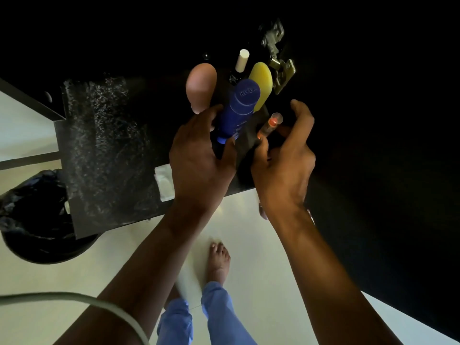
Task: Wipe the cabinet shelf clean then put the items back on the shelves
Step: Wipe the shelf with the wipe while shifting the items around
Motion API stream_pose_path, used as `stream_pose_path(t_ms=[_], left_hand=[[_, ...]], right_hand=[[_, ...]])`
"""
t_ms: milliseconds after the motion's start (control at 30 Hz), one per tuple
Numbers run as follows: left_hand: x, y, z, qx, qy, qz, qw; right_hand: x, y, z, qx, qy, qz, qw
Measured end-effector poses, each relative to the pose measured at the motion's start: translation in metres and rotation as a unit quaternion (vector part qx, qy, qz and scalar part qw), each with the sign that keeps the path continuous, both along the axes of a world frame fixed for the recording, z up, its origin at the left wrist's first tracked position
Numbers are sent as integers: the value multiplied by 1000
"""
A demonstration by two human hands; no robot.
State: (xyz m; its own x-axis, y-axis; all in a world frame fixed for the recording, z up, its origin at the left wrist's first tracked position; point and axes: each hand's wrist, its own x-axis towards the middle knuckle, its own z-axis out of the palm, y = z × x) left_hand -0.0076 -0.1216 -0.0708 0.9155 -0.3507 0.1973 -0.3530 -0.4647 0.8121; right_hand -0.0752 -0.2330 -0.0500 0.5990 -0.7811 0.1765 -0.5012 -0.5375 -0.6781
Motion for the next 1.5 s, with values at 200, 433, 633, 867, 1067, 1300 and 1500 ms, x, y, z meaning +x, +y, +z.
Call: stream_pose_path(t_ms=[200,433,633,867,1067,1300,1500], left_hand=[[-7,27,29,-7,-9,6,1000],[-25,124,37,131,-10,25,991],[-21,175,25,236,-16,44,971],[-17,179,14,191,53,84,977],[-17,181,7,138,102,99,980],[0,186,0,124,87,71,986],[18,185,1,40,143,119,982]], right_hand=[[-32,22,21,19,19,-11,1000],[-48,81,-4,-71,28,153,985],[-38,124,-26,-102,23,260,960],[-31,134,-30,-151,119,311,931],[12,128,-27,-174,166,329,913],[92,121,-27,-161,223,329,904],[137,121,-28,-142,217,347,901]])
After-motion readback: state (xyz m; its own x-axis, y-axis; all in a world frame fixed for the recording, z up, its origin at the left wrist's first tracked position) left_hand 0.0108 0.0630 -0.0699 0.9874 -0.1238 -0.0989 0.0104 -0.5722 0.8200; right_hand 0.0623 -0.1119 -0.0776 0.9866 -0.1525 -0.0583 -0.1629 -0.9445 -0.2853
